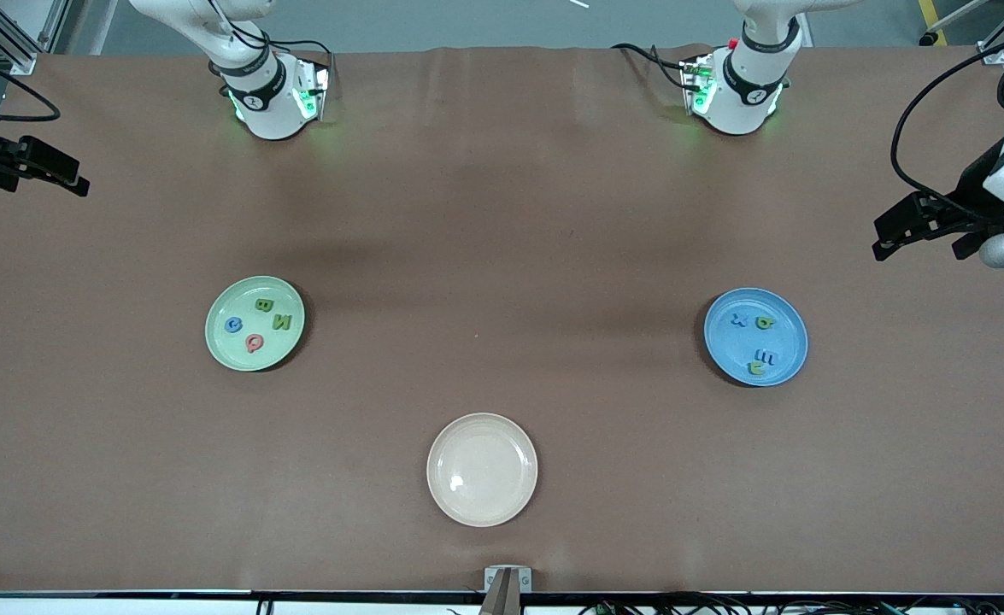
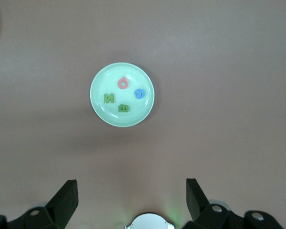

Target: Sort upper and lower case letters into plates

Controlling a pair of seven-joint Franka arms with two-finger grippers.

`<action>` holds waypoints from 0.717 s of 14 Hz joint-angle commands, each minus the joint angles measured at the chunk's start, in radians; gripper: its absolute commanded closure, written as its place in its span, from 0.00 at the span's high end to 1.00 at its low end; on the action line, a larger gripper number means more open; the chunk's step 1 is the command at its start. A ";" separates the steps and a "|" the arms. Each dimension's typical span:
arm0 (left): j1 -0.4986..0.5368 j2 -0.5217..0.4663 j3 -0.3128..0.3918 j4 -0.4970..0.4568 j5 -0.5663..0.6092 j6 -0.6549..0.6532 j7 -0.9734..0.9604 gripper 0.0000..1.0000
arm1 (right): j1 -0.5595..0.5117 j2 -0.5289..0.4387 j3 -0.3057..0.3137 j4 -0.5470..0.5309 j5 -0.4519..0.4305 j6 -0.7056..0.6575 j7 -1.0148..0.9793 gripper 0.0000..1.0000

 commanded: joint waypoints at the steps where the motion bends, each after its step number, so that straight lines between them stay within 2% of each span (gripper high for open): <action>1: -0.021 -0.007 0.006 0.008 0.016 -0.019 0.013 1.00 | -0.011 -0.006 0.012 -0.002 -0.013 0.027 -0.005 1.00; 4: -0.043 0.000 0.012 0.008 0.016 -0.018 0.010 1.00 | -0.009 -0.006 0.012 -0.002 -0.013 0.039 -0.022 1.00; 7: -0.086 0.000 0.058 0.008 0.016 -0.018 0.011 1.00 | -0.011 -0.006 0.012 -0.004 -0.014 0.042 -0.045 1.00; 10: -0.101 0.003 0.061 0.008 0.016 -0.018 0.010 1.00 | -0.011 -0.006 0.012 -0.010 -0.016 0.057 -0.065 1.00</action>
